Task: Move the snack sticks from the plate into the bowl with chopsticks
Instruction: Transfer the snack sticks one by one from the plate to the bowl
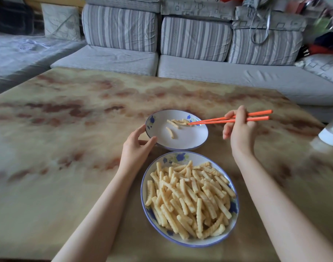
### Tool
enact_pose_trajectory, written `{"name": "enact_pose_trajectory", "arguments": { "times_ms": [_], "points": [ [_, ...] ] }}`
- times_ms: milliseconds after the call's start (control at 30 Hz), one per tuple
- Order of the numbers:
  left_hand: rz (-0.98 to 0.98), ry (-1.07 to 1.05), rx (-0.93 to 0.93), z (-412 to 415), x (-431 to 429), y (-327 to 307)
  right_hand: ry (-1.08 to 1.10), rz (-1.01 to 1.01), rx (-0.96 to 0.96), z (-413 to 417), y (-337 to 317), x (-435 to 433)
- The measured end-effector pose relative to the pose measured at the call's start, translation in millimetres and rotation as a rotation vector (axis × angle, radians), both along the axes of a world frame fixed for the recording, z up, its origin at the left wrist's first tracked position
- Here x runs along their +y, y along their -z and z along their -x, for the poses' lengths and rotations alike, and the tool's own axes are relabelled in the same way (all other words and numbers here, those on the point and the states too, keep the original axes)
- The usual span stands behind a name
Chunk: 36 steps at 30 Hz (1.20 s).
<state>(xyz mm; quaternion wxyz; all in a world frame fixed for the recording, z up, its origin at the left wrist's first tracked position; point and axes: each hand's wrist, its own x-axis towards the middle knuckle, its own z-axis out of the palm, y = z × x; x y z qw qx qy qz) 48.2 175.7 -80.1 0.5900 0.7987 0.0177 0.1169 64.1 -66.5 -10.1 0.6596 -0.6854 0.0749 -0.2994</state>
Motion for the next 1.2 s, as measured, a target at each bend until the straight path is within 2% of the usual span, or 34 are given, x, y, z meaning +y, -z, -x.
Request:
{"name": "enact_pose_trajectory", "arguments": {
  "times_ms": [167,333,600,900,1200],
  "points": [
    [-0.002,0.001,-0.006,0.3,0.0,-0.5,-0.013,-0.022,-0.032,19.2,-9.5,-5.2],
    [-0.01,-0.006,-0.001,1.7,-0.4,-3.0,-0.166,-0.062,-0.062,58.6,-27.4,-6.4],
    [-0.001,0.001,-0.004,2.1,-0.4,-4.0,-0.423,-0.067,0.086,100.6,-27.4,2.7],
    [0.002,0.002,-0.007,1.8,-0.6,-3.5,-0.413,-0.105,0.144,101.2,-19.1,13.9],
    [0.015,-0.002,0.007,1.4,-1.5,-3.2,-0.281,-0.397,0.012,91.2,-29.1,0.6]
  ]
}}
